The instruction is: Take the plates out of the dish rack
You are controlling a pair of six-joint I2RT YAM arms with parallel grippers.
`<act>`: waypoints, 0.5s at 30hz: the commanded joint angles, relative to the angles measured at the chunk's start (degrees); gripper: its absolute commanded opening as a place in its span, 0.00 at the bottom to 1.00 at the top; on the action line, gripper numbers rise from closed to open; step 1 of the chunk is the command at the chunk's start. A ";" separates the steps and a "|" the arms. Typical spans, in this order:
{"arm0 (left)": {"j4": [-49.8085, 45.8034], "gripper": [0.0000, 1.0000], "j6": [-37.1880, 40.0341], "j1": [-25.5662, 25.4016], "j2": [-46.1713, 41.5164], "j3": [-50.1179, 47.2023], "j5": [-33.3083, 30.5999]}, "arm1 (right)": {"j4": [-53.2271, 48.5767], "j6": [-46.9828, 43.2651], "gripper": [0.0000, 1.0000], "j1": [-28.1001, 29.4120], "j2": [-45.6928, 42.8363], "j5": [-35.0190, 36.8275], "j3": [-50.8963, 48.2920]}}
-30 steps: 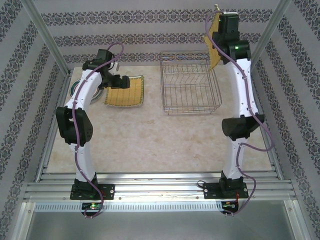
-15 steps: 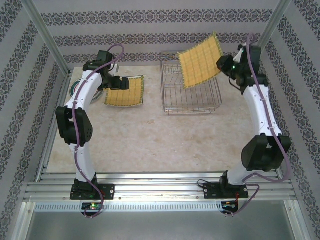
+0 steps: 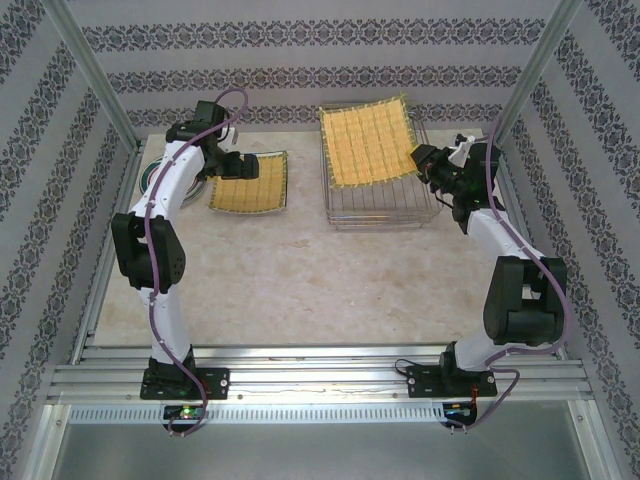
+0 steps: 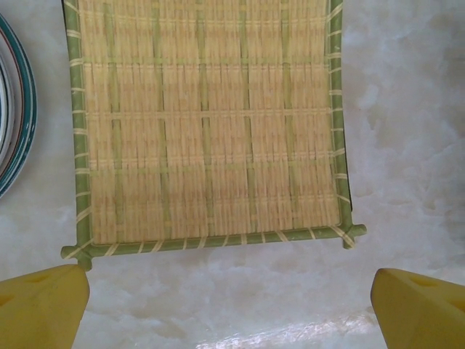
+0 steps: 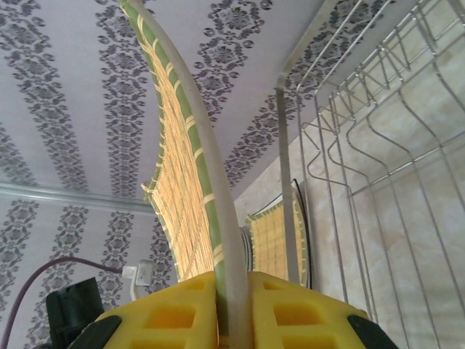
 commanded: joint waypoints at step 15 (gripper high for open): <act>61.59 1.00 -30.07 2.10 -10.42 -24.86 52.38 | 9.71 3.31 0.00 3.46 2.18 -3.23 1.08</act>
